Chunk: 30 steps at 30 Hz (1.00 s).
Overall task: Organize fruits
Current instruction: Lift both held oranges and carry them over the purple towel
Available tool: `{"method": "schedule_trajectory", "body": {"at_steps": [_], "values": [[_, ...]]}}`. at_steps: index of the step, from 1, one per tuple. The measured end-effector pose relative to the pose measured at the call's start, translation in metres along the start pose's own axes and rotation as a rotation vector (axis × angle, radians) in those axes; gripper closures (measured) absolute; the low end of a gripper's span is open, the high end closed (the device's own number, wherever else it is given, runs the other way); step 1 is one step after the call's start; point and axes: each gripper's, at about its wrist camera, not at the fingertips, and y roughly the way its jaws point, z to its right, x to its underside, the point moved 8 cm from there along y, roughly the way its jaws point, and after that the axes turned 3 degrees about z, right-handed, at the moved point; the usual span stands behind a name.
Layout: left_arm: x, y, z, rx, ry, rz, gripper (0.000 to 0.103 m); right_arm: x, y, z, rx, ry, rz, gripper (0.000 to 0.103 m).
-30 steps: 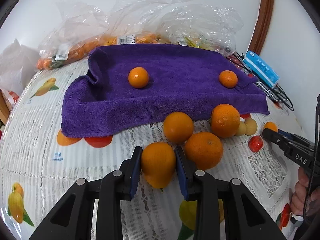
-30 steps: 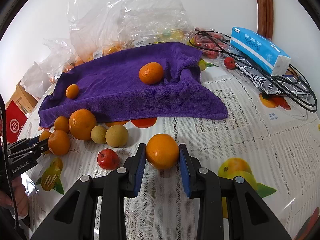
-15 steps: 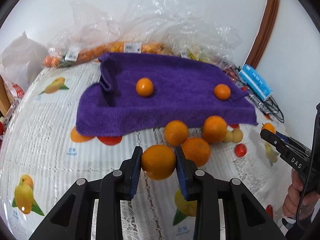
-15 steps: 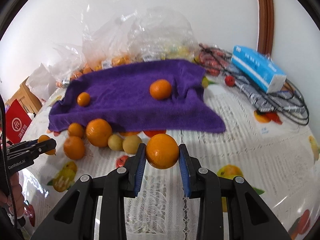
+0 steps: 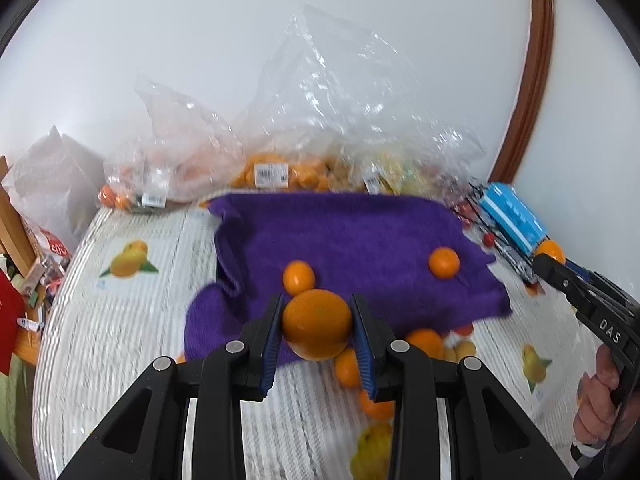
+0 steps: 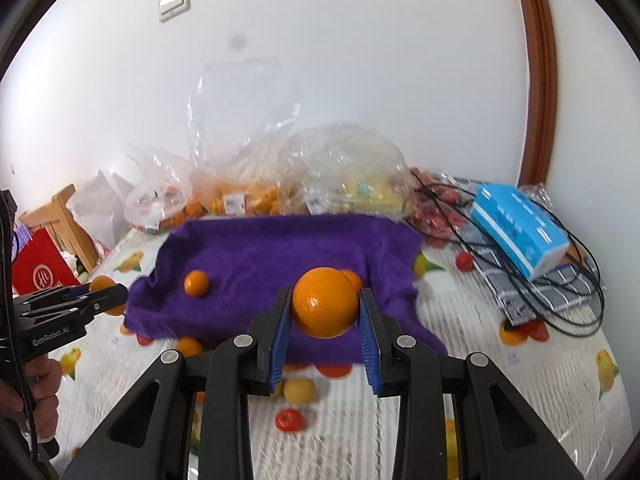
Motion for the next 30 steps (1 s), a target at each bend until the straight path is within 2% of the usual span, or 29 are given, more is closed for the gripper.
{"method": "schedule_trajectory", "body": {"at_steps": [14, 18, 21, 30], "values": [[-0.034, 0.056, 0.000, -0.015, -0.003, 0.035, 0.072, -0.031, 0.057, -0.005, -0.050, 0.023, 0.013, 0.071], [-0.028, 0.073, -0.001, -0.008, -0.008, 0.032, 0.072, -0.019, 0.076, -0.002, -0.067, 0.042, -0.008, 0.071], [-0.018, 0.081, -0.007, -0.030, -0.012, 0.020, 0.072, -0.007, 0.089, 0.001, -0.055, 0.032, -0.045, 0.071], [-0.011, 0.092, -0.023, -0.039, -0.076, 0.003, 0.072, 0.003, 0.097, 0.003, -0.037, 0.010, -0.062, 0.071]]}}
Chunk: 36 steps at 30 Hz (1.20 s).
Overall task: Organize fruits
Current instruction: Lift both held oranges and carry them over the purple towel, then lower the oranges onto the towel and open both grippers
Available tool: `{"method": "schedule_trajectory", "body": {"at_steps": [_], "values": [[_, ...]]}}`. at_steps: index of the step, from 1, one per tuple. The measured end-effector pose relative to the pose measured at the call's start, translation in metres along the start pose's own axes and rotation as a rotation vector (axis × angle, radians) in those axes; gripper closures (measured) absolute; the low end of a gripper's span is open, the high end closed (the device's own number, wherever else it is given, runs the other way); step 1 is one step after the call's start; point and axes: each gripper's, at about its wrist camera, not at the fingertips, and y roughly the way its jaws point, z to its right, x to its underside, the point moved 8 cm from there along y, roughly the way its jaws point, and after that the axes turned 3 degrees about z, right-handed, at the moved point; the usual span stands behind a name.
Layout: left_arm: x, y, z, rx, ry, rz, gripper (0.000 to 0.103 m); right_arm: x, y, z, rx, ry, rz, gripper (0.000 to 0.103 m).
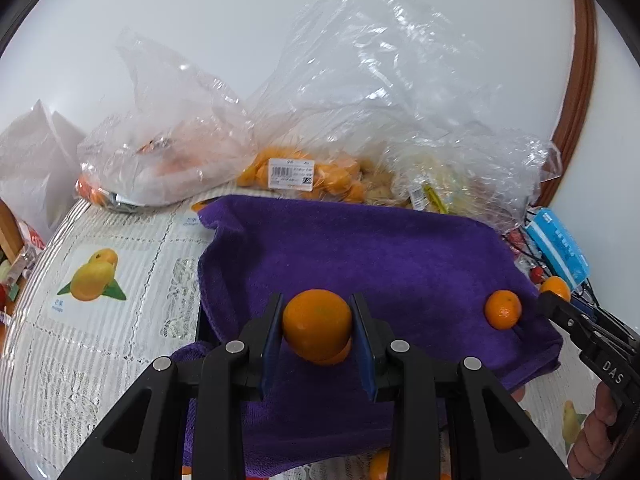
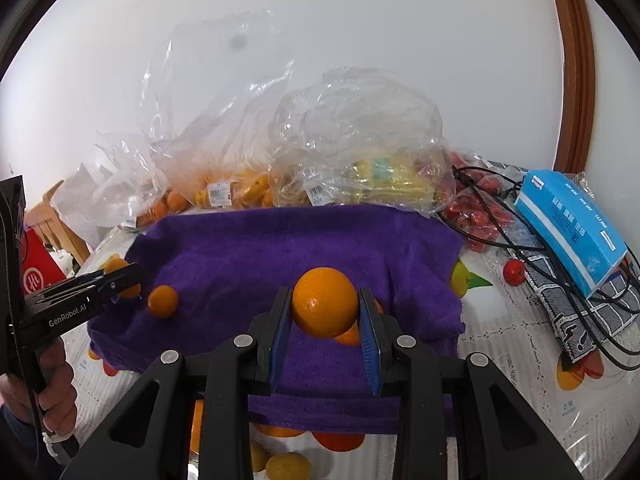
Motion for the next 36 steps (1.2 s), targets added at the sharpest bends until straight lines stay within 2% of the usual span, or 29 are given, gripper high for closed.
{"method": "schedule_trajectory", "body": {"at_steps": [16, 36], "values": [[0.007, 0.010, 0.001, -0.003, -0.001, -0.030, 0.072, 0.012, 0.017, 0.003, -0.039, 0.043, -0.071, 0.071], [0.012, 0.017, 0.001, -0.001, 0.004, -0.064, 0.072, 0.021, 0.025, -0.004, -0.035, 0.009, -0.113, 0.071]]}}
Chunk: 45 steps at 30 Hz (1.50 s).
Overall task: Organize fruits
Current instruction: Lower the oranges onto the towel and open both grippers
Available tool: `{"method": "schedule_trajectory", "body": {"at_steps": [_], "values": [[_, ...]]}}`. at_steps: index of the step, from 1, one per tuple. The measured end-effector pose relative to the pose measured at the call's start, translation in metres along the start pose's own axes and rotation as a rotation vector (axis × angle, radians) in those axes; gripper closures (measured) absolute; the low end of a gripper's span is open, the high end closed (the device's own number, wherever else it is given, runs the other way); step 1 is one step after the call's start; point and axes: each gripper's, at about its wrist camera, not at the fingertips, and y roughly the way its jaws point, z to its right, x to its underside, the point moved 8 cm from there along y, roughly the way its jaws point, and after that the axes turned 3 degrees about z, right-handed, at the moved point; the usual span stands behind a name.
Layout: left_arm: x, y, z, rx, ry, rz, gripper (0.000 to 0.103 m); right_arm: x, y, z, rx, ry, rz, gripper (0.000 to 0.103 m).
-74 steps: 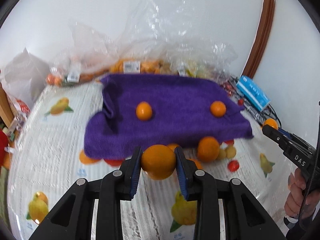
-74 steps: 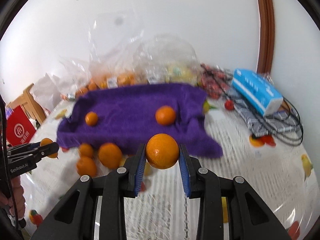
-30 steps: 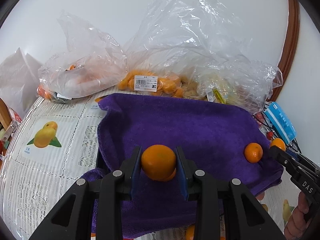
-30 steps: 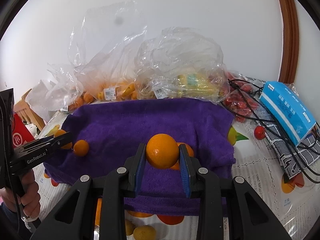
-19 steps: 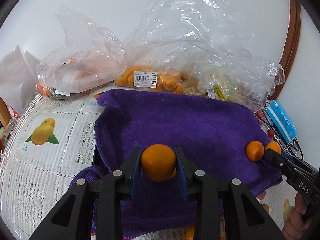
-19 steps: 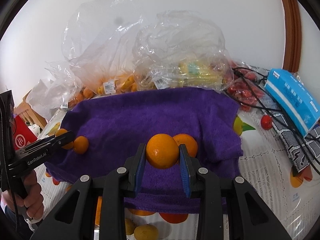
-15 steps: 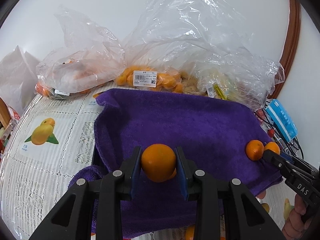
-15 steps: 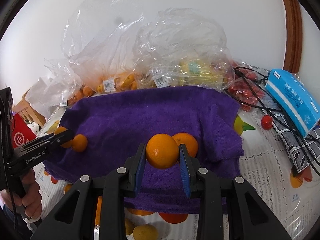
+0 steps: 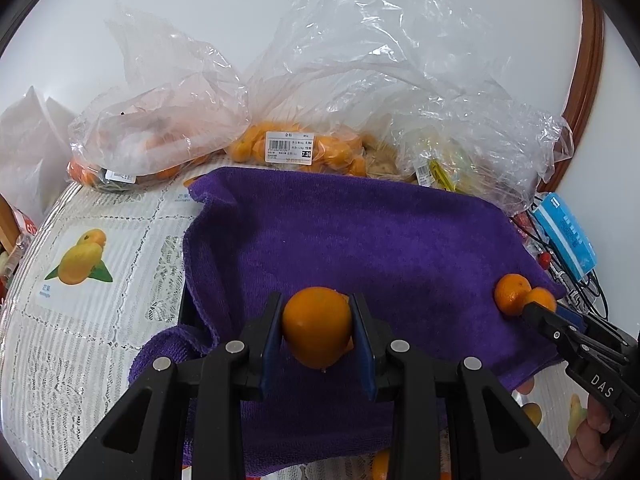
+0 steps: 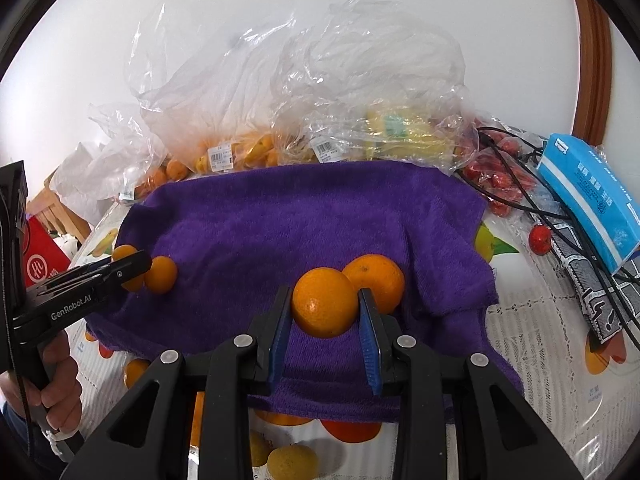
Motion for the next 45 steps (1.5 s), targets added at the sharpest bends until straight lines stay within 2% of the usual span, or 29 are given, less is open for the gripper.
{"method": "schedule_trajectory", "body": {"at_steps": [29, 34, 37, 45], "values": [[0.005, 0.002, 0.008, 0.027, 0.003, -0.035, 0.070, 0.000, -0.003, 0.000, 0.018, -0.011, 0.011, 0.071], [0.002, -0.002, 0.007, 0.036, -0.009, -0.026, 0.065, 0.000, -0.004, 0.000, 0.022, -0.013, 0.013, 0.071], [-0.001, -0.007, 0.008, 0.043, -0.010, -0.011, 0.058, -0.001, -0.005, 0.001, 0.028, -0.014, 0.020, 0.071], [-0.007, -0.024, 0.018, 0.043, 0.008, 0.026, 0.056, -0.006, -0.018, 0.001, 0.036, -0.017, 0.060, 0.067]]}}
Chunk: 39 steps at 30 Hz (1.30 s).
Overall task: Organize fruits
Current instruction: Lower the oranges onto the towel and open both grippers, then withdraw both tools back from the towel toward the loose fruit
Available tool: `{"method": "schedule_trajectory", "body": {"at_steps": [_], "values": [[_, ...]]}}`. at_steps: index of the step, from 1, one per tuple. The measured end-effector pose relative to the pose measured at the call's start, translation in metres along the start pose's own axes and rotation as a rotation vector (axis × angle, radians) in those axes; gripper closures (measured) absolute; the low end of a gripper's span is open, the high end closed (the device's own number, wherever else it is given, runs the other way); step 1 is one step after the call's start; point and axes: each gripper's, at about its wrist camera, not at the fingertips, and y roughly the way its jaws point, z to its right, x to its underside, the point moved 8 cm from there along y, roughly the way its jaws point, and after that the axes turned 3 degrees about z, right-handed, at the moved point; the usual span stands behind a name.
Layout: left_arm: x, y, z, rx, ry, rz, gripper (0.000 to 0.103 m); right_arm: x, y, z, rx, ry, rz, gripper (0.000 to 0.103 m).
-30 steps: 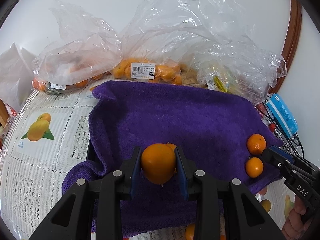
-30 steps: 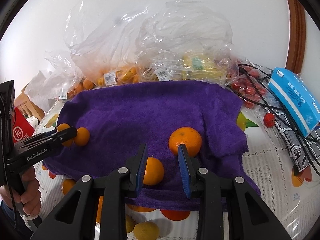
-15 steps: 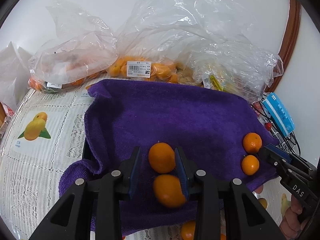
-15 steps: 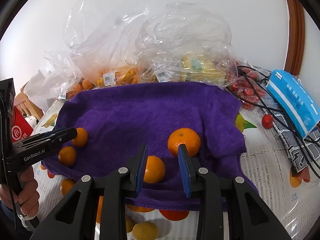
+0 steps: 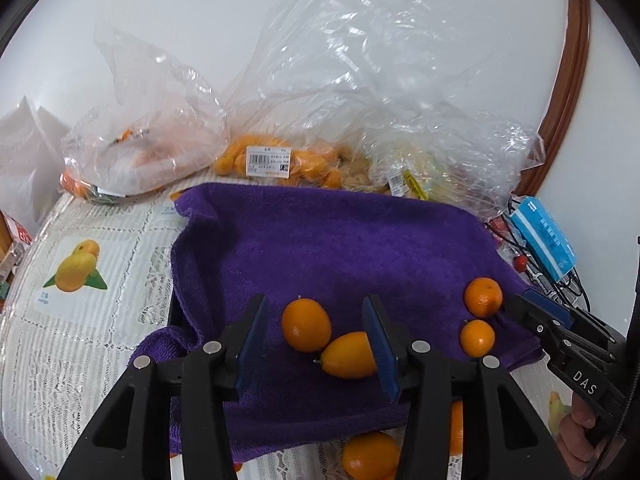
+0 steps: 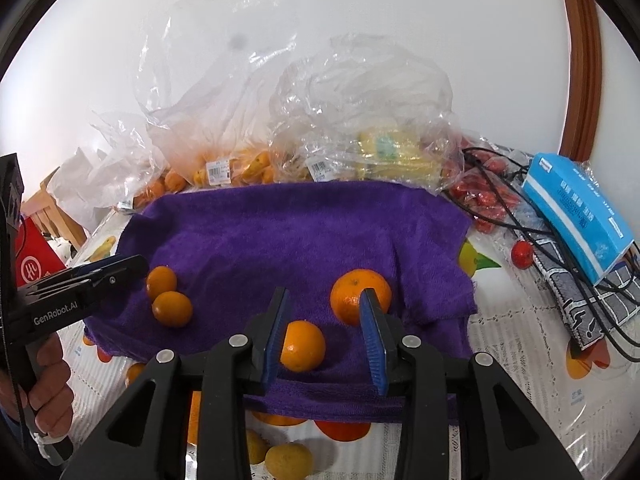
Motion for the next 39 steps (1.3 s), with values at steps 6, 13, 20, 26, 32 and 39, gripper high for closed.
{"method": "schedule_trajectory", "body": {"at_steps": [6, 13, 20, 26, 32, 39], "values": [[0.010, -0.019, 0.008, 0.003, 0.018, 0.000, 0.053, -0.005, -0.016, -0.004, -0.017, 0.023, 0.022, 0.066], [0.021, -0.052, 0.010, 0.014, 0.021, 0.030, 0.053, -0.003, -0.055, -0.012, 0.041, -0.038, 0.070, 0.059], [0.034, -0.088, 0.015, 0.012, 0.038, 0.051, 0.053, 0.013, -0.089, -0.014, 0.045, -0.025, 0.064, 0.058], [0.051, -0.110, 0.020, -0.011, 0.068, 0.053, 0.053, 0.033, -0.113, -0.017, 0.039, -0.012, 0.038, 0.058], [0.062, -0.129, 0.018, -0.007, 0.057, 0.052, 0.053, 0.048, -0.136, -0.015, 0.041, 0.016, 0.036, 0.058], [0.069, -0.146, 0.008, -0.030, 0.043, 0.047, 0.049, 0.059, -0.153, -0.016, 0.059, 0.019, 0.037, 0.058]]}}
